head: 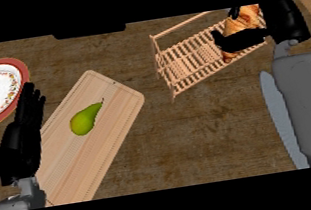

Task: Pick the croissant from the placemat and place it in the tiered shelf

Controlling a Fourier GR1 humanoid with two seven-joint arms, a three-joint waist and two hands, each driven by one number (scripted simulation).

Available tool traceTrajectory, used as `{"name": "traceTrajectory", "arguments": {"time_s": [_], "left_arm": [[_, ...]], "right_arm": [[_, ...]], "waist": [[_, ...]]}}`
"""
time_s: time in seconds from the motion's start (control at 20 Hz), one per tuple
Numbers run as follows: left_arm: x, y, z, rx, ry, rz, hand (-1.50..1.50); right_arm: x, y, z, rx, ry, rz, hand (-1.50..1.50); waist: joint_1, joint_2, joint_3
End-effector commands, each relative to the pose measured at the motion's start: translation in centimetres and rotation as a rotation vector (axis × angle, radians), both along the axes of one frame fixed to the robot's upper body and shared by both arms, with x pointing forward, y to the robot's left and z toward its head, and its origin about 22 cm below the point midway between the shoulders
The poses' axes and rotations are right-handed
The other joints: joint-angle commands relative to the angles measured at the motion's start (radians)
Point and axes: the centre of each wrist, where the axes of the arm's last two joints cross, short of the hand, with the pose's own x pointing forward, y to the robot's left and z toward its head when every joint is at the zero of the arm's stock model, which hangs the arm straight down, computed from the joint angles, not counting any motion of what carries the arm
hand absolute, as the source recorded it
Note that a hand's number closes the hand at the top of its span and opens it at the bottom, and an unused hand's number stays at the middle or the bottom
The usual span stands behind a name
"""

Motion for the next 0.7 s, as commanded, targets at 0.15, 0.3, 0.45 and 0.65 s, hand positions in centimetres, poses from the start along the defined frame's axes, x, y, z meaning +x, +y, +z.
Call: {"name": "traceTrajectory", "arguments": {"time_s": [0.15,0.3,0.45,0.65], "left_arm": [[0.8,0.3,0.1,-0.023,-0.003,0.004,0.0],[0.9,0.0,0.6,0.003,0.005,-0.011,0.0],[-0.5,0.4,0.6,-0.008,-0.022,-0.016,0.0],[0.2,0.9,-0.5,0.003,0.002,0.007,0.0]], "right_arm": [[2.8,-0.5,-0.9,0.158,-0.001,-0.053,1.5],[4.6,0.4,-0.9,0.14,0.083,-0.003,-1.5],[5.1,-0.4,-2.3,0.139,0.103,0.008,-1.5],[4.2,1.6,-0.6,0.181,0.085,0.063,-1.5]], "waist": [[0.0,0.002,0.0],[0.003,0.002,0.0],[0.004,0.001,0.0],[-0.009,-0.003,0.0]]}}
